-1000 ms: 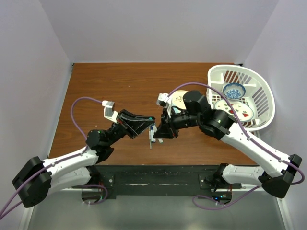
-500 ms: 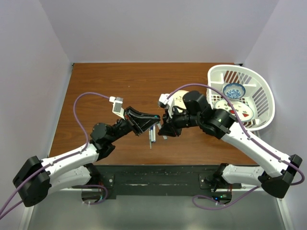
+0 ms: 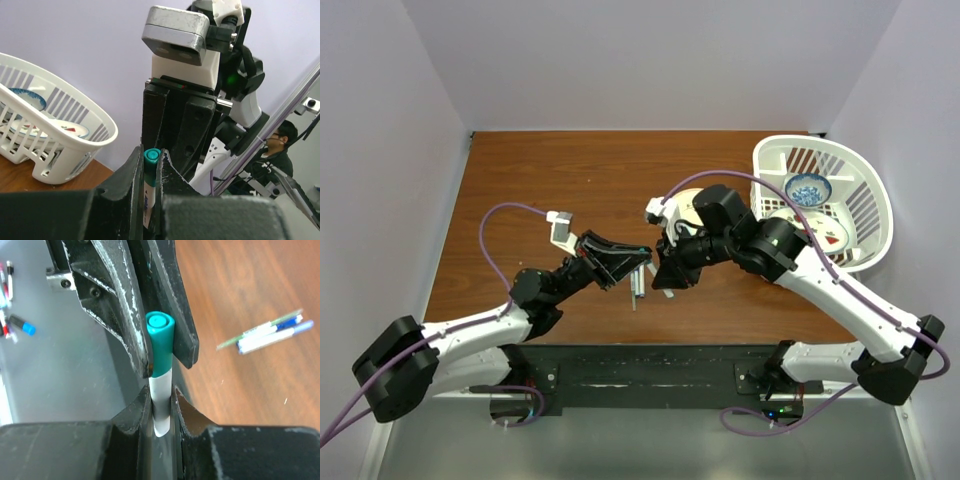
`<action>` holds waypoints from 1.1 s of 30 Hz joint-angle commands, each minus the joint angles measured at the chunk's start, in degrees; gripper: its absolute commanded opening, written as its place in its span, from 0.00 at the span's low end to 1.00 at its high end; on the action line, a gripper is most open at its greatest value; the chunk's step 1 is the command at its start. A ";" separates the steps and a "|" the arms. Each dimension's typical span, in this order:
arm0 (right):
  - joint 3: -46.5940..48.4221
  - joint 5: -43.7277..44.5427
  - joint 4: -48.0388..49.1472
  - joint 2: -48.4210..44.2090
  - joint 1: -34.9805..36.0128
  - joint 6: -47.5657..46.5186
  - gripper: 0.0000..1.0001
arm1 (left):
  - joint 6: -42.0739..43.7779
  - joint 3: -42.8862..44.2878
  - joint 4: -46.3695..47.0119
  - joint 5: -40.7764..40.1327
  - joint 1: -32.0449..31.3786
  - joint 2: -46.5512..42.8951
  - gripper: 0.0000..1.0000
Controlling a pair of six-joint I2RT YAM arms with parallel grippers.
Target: Insert the pens into the pen caps
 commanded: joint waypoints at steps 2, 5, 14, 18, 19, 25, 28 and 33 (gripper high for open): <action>17.37 4.76 46.19 1.66 -4.00 -3.76 0.00 | -3.03 -5.69 -24.55 30.18 -7.43 4.83 0.00; 14.32 5.27 48.97 1.94 -3.99 -2.71 0.00 | -4.43 -5.24 -23.16 27.31 -7.70 5.64 0.00; 5.00 6.76 52.32 -0.43 -3.91 0.46 0.00 | -7.70 -3.15 -22.88 22.98 -4.63 -4.02 0.00; -0.01 3.52 51.45 -2.63 -3.91 1.86 0.00 | -5.95 4.92 -32.19 22.71 3.01 -9.83 0.00; -2.63 1.25 51.80 -2.81 -3.91 2.39 0.00 | -4.72 7.12 -38.47 21.76 6.16 -10.53 0.00; -13.53 -3.42 48.65 -5.96 -3.99 6.87 0.59 | 8.10 21.37 -58.73 16.75 13.73 -8.79 0.00; -19.69 -4.31 44.61 -9.82 -3.91 6.96 0.74 | 10.04 24.80 -62.44 15.51 16.99 -6.68 0.00; -31.20 -3.96 44.60 -19.14 -3.91 11.18 0.86 | 12.25 27.62 -68.30 11.91 21.30 -1.67 0.00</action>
